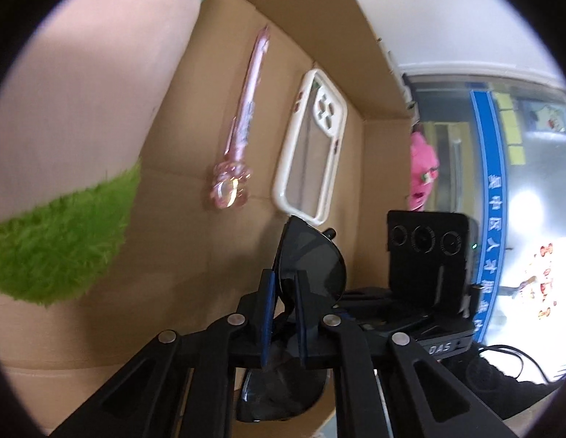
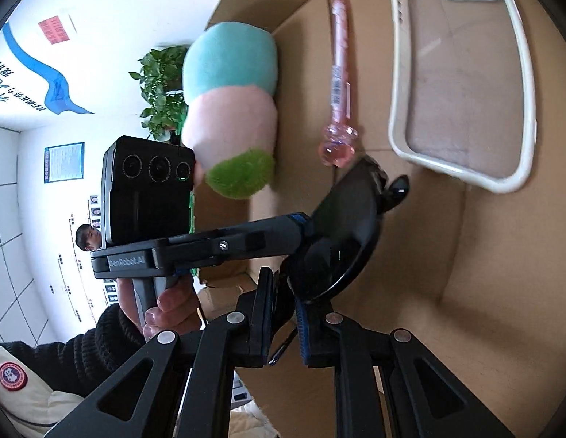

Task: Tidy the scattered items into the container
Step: 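Carry the sunglasses with the right gripper over the box and lower them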

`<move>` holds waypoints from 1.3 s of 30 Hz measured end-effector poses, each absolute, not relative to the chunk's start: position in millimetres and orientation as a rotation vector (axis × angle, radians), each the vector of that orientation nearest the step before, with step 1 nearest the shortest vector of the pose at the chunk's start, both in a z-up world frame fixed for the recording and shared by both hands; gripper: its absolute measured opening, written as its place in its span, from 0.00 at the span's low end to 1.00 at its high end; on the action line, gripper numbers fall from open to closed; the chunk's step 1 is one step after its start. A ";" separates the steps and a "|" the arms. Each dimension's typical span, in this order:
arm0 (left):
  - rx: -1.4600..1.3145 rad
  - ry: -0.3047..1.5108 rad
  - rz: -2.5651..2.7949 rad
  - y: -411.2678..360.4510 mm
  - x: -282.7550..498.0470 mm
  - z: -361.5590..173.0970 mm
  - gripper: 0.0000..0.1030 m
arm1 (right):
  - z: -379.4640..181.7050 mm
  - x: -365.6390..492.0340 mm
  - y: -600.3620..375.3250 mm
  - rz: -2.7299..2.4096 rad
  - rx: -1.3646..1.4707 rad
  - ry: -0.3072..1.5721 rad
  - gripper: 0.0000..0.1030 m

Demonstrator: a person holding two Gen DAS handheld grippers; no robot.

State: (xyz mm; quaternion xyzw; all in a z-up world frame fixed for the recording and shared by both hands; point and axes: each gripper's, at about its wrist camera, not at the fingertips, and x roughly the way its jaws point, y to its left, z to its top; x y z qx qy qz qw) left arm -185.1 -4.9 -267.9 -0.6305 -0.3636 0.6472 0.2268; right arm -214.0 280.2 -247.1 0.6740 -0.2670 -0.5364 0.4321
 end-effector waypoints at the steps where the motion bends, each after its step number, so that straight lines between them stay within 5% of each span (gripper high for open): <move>1: -1.751 -0.983 1.790 -3.6 -184.4 -268.9 0.05 | -249.1 -214.0 280.9 -1.336 1.688 -0.662 0.13; 10: -1.785 -1.002 1.809 -6.1 -180.1 -268.5 0.07 | -252.4 -218.7 280.6 -1.319 1.670 -0.583 0.13; 11: -1.782 -1.010 1.808 -6.6 -178.8 -268.2 0.11 | -251.1 -219.5 279.7 -1.316 1.661 -0.569 0.13; 13: -1.759 -1.029 1.800 -7.4 -175.9 -265.5 0.45 | -247.9 -220.8 278.2 -1.307 1.632 -0.554 0.13; 15: -1.701 -1.093 1.754 -8.6 -172.3 -262.7 0.66 | -238.5 -221.4 276.7 -1.284 1.565 -0.564 0.13; 18: -1.558 -1.156 1.691 -10.6 -169.8 -253.3 0.66 | -222.6 -218.6 268.8 -1.238 1.490 -0.531 0.13; 20: -1.541 -1.110 1.716 -10.9 -171.4 -247.4 0.64 | -218.4 -218.0 265.9 -1.202 1.475 -0.496 0.13; 22: -1.578 -1.072 1.722 -9.2 -173.6 -249.1 0.33 | -218.5 -216.7 266.7 -1.183 1.478 -0.464 0.13; 25: -1.623 -1.080 1.721 -15.1 -175.3 -257.9 0.20 | -224.5 -219.0 272.6 -1.184 1.493 -0.473 0.13; 39: -1.762 -0.996 1.890 -17.4 -177.3 -267.9 0.03 | -253.2 -230.3 280.6 -1.208 1.590 -0.504 0.23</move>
